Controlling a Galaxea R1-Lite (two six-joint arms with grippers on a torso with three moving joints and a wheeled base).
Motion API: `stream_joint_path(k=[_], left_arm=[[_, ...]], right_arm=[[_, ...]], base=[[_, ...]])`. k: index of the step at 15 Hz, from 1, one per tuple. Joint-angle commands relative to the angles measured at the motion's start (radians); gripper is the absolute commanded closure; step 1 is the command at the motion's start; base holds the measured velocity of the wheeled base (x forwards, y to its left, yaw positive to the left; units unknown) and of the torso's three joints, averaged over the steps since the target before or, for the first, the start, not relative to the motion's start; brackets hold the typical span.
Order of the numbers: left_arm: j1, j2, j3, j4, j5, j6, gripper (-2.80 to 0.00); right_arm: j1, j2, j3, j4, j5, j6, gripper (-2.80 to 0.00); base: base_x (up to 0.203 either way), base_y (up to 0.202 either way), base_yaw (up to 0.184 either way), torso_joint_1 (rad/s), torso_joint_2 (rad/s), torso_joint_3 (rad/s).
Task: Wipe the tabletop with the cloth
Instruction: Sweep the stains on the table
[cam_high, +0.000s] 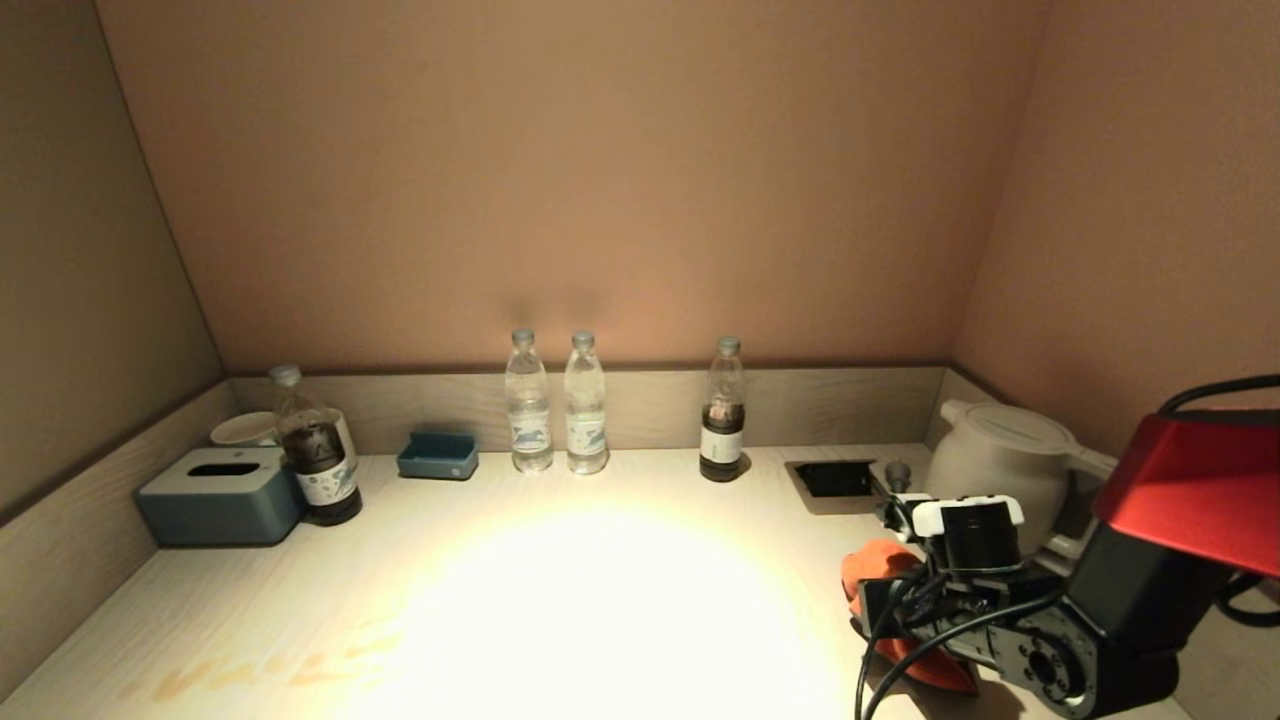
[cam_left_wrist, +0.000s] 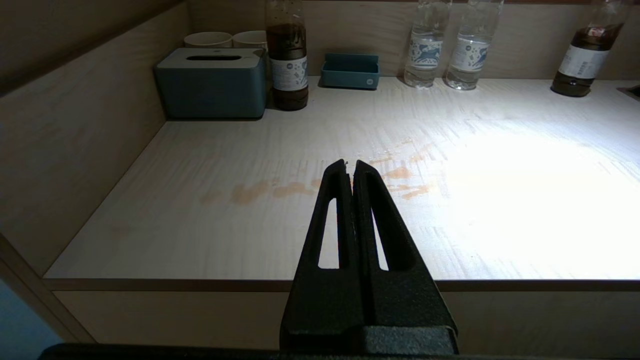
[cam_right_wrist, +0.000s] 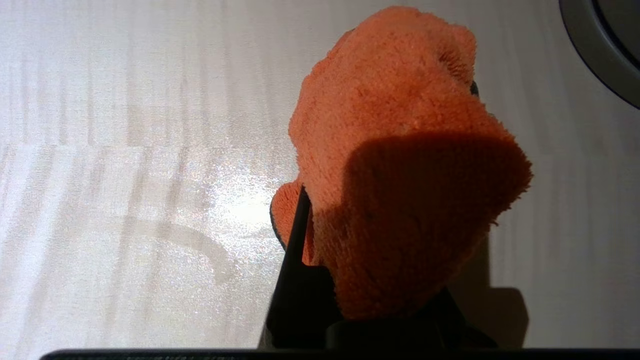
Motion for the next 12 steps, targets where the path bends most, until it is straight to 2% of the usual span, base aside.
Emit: stream_joint_path(k=[1,2,9,12], left_arm=[[0.000,0.000,0.000,0.000,0.000,-0.001,0.00],[0.000,0.000,0.000,0.000,0.000,-0.001,0.00],[0.000,0.000,0.000,0.000,0.000,-0.001,0.00],[0.000,0.000,0.000,0.000,0.000,-0.001,0.00]], right_arm=[[0.111,0.043,-0.041,-0.006,-0.033,0.005,0.00],[0.152,0.056,-0.072,-0.005,-0.040,0.007,0.00],[0.267,0.183,-0.187,-0.002,-0.056,0.039,0.00],[0.330,0.218,-0.230,-0.002,-0.091,0.038,0.00]], base=[[0.000,0.000,0.000,0.000,0.00,0.000],[0.000,0.000,0.000,0.000,0.00,0.000],[0.000,0.000,0.000,0.000,0.00,0.000],[0.000,0.000,0.000,0.000,0.00,0.000]])
